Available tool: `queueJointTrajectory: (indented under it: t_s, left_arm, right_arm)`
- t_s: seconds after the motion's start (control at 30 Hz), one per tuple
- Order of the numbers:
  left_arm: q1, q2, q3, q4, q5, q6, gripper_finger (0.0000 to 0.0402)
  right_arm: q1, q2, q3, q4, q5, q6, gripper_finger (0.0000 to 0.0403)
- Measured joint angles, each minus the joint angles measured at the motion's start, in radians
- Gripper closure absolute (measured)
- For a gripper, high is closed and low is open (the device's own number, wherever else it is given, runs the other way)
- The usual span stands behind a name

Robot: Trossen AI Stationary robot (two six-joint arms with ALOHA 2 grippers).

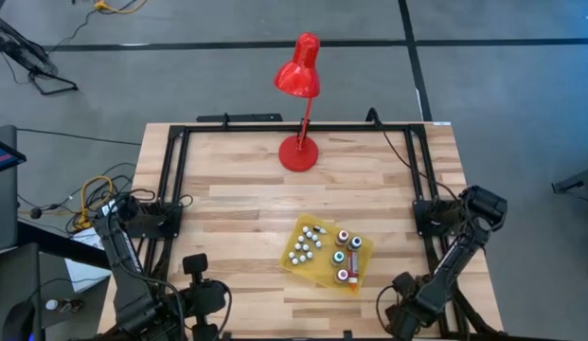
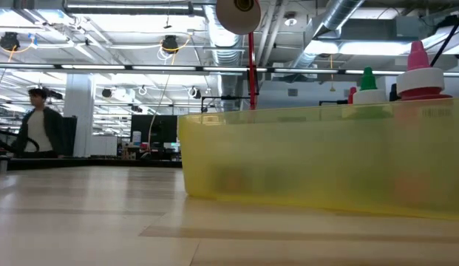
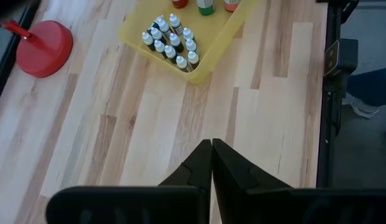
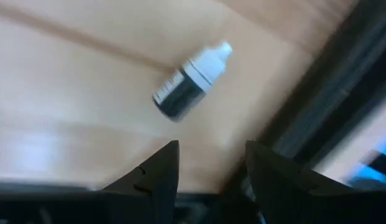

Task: Pick & Place food coloring
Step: Put the green food coloring into the yellow bin

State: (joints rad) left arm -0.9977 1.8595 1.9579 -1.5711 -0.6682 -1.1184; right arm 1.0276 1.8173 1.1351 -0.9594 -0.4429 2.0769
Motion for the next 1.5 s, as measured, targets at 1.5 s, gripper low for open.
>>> queueJointTrajectory:
  t_s: [1.5]
  left_arm:
    - [0.000,0.000,0.000,0.000,0.035,0.077,0.0397]
  right_arm:
    - [0.085,-0.002,-0.111,0.176,0.286,0.324,0.0301]
